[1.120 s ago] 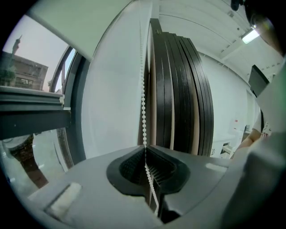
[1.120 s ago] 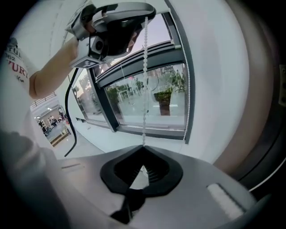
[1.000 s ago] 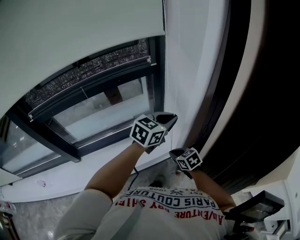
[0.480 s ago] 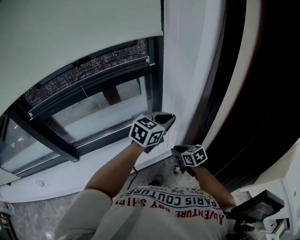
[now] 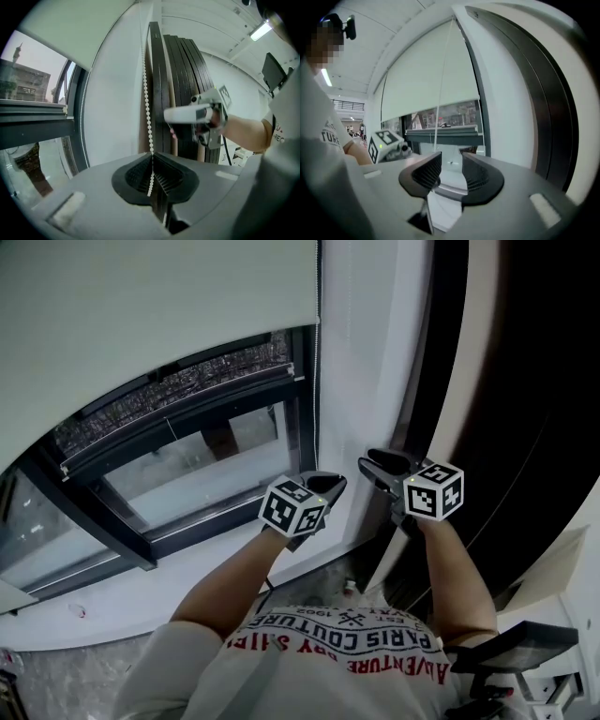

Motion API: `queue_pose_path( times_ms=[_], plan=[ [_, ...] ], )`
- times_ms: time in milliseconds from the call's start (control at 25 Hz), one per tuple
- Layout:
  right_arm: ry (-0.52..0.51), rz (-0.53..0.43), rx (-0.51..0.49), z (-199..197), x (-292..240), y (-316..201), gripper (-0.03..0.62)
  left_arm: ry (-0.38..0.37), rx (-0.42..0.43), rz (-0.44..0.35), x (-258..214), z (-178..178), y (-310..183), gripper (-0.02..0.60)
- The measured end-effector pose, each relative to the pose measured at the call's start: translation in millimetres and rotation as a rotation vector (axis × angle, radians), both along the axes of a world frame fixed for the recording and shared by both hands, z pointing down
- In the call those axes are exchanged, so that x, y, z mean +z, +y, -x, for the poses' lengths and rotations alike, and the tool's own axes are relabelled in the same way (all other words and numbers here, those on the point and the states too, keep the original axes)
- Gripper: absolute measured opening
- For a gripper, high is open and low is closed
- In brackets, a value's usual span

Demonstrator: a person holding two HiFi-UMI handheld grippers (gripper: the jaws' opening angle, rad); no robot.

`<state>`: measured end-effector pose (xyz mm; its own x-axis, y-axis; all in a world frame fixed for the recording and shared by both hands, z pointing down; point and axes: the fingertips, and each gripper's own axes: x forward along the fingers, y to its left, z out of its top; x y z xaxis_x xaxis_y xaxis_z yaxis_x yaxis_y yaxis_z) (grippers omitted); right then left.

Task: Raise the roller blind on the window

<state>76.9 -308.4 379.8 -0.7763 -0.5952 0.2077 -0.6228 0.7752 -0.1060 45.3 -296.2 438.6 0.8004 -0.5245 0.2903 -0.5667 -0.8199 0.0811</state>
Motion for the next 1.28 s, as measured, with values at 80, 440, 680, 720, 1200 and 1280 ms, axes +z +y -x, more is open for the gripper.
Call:
queue_pose_path(
  times_ms=[80, 440, 680, 720, 1200, 1280],
  plan=[
    [-0.036, -0.055, -0.022, 3, -47, -5, 0.13, -0.003, 0.006, -0.005, -1, -4, 3, 0.012],
    [-0.147, -0.181, -0.085, 32, -144, -12, 0.155, -0.007, 0.052, -0.007, -1, -21, 10, 0.011],
    [-0.092, -0.233, -0.094, 42, -167, -17, 0.117, 0.017, 0.067, 0.002, -4, -25, 5, 0.012],
    [-0.071, -0.239, -0.091, 43, -167, -18, 0.098, 0.021, 0.071, 0.004, -4, -26, 4, 0.011],
    [-0.026, -0.211, -0.056, 43, -160, -35, 0.008, 0.059, 0.08, 0.028, 0, -29, -12, 0.011],
    [0.003, -0.237, -0.047, 46, -159, -37, 0.007, 0.07, 0.074, 0.027, 1, -27, -14, 0.011]
  ],
)
